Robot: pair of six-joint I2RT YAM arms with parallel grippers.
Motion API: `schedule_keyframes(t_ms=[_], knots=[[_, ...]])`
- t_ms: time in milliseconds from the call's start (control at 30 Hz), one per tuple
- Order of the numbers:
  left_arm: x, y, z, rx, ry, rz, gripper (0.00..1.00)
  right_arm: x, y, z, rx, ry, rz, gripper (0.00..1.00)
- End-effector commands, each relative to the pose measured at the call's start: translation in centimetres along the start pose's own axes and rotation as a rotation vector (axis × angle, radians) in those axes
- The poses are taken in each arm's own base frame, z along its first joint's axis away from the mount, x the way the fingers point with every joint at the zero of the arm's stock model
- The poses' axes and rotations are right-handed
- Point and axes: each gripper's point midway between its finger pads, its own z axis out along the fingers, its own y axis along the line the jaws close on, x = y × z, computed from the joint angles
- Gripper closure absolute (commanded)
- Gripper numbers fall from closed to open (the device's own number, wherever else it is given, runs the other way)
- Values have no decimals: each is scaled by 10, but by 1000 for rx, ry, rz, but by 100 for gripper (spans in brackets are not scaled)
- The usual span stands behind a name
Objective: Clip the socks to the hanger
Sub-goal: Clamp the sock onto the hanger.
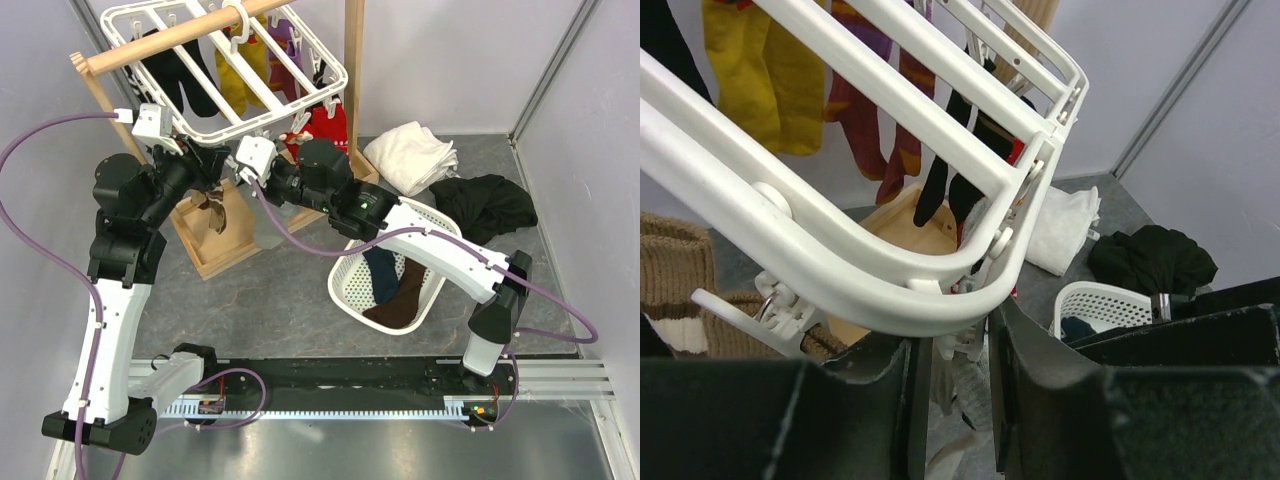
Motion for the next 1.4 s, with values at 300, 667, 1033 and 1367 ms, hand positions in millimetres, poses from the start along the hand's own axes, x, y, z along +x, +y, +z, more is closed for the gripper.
schedule_keyframes(t_ms=[300, 667, 1033, 1367], knots=[[-1, 7, -7, -50, 31, 56, 98, -57, -18, -20, 185, -73, -155, 100], [-6, 2, -12, -37, 24, 47, 98, -65, -26, -18, 278, -89, -171, 100], [-21, -6, -20, -16, -14, 42, 62, -73, -20, -19, 263, -117, -166, 100], [-46, -19, -41, 2, -85, 44, 30, -96, -20, -23, 257, -201, -118, 77]])
